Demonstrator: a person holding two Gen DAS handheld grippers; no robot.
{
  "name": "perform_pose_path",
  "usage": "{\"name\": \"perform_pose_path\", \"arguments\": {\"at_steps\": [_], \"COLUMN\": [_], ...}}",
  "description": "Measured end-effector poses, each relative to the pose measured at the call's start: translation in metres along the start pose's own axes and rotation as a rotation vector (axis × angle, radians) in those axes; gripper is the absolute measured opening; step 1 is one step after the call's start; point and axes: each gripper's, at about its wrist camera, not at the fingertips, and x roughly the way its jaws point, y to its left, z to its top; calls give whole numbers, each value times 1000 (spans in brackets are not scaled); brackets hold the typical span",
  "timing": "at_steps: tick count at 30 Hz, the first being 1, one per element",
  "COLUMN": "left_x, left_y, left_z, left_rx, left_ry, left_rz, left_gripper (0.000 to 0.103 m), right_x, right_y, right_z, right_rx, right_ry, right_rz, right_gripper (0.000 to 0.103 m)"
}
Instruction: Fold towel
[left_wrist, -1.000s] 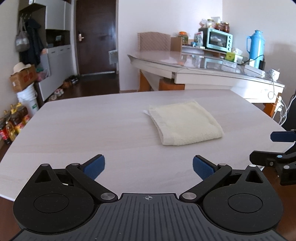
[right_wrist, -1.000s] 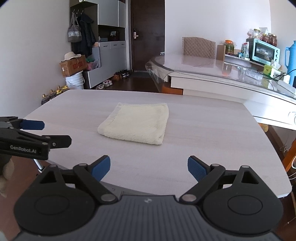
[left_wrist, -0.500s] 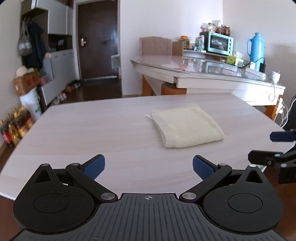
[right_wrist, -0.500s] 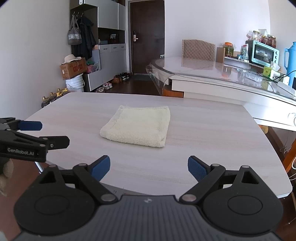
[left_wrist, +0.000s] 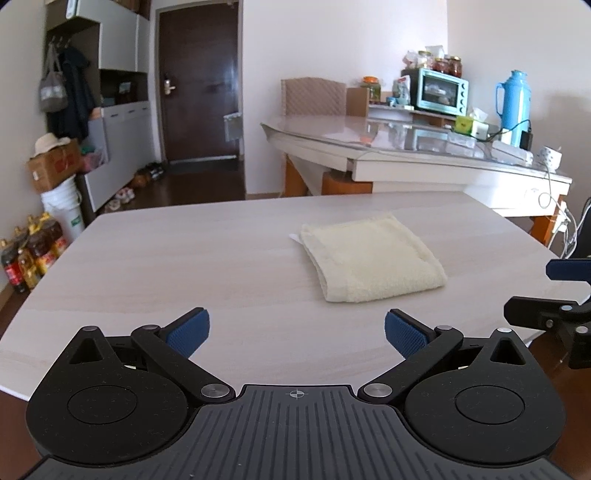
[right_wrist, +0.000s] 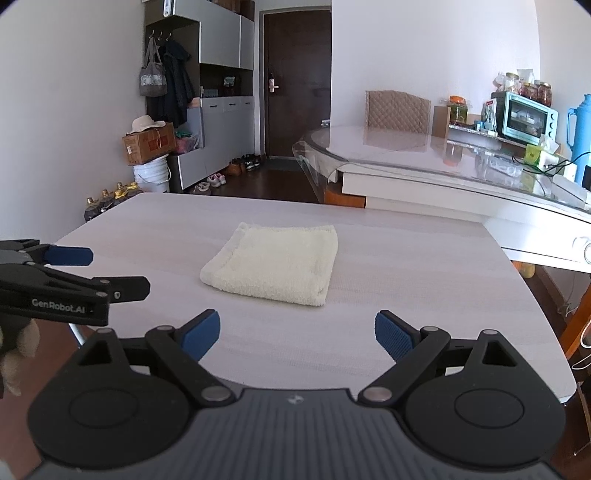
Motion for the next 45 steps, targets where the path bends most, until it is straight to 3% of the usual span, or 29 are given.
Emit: {"name": "perform_pose_path", "arguments": {"at_steps": [18, 45], "left_x": [4, -5], "left_y": [2, 19], "left_z": [-2, 7], "left_rx": [12, -15], "left_ry": [17, 3], "left_rz": [44, 24], "left_gripper": [103, 103], "right_x": [-4, 3], "right_y": [5, 22], "right_z": [-2, 12], "right_rx": [0, -28], "right_ry": [-14, -22], "right_rz": [14, 2], "right_gripper": [93, 93]}}
